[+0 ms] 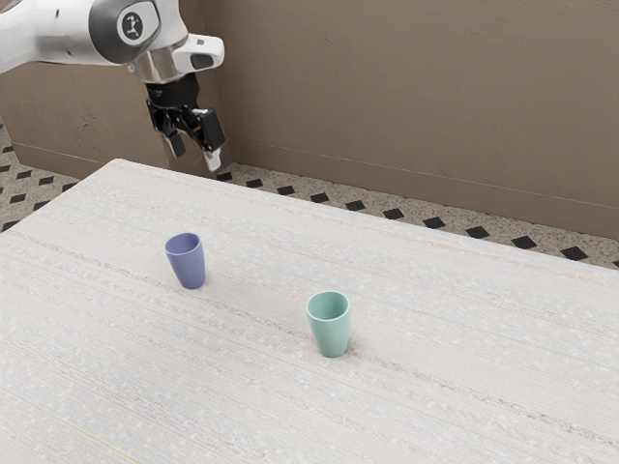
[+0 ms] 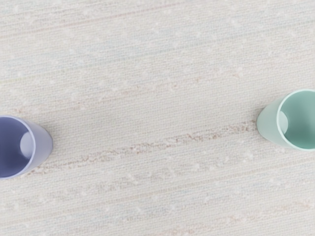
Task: Place the left cup onto the right cup
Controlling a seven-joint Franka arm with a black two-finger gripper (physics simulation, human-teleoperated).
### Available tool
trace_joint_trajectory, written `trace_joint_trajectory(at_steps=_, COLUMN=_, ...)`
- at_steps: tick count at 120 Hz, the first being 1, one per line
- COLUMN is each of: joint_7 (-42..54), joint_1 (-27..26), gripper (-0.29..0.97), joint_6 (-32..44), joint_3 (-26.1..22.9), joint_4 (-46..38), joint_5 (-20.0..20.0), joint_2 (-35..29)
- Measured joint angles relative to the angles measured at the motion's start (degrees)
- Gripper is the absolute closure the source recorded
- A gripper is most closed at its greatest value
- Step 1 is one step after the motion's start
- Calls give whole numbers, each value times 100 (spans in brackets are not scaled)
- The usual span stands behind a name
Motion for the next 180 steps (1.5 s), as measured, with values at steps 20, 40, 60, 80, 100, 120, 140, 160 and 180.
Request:
trace_joint_trajectory(at_steps=20, joint_7=-2, joint_1=1, gripper=0, joint_6=1, joint_3=0, joint_4=0, joint_5=0, joint_2=3)
trace_joint_trajectory(at_steps=40, joint_7=-3, joint_1=0, gripper=0, joint_6=2, joint_3=2, joint_4=3, joint_5=0, joint_2=-1)
trace_joint_trajectory(at_steps=60, joint_7=-3, joint_1=2, gripper=0, joint_6=2, joint_3=-2, joint_4=4, joint_5=-7, joint_2=4)
trace_joint_trajectory(at_steps=80, joint_7=-5, joint_1=2, gripper=0, joint_6=3, joint_3=-3, joint_4=-8, joint_5=-25, joint_2=59)
trace_joint_trajectory(at_steps=100, joint_7=-5, joint_1=33, gripper=0, joint_6=-7, joint_3=3, joint_4=-37, joint_5=-64, joint_2=178)
trace_joint_trajectory(at_steps=120, joint_7=-8, joint_1=116, gripper=0, joint_6=32, joint_3=33, joint_4=-60, joint_5=-32, joint_2=348)
trace_joint_trajectory(at_steps=140, joint_7=-3, joint_1=307, gripper=0, joint_6=65, joint_3=49, joint_4=-55, joint_5=-6, joint_2=546)
trace_joint_trajectory(at_steps=160, joint_7=4, joint_1=487, gripper=0, joint_6=91, joint_3=49, joint_4=-32, joint_5=-2, joint_2=822)
trace_joint_trajectory(at_steps=180, joint_7=14, joint_1=598, gripper=1, joint_6=258, joint_3=49, joint_4=-38, joint_5=-1, joint_2=1061)
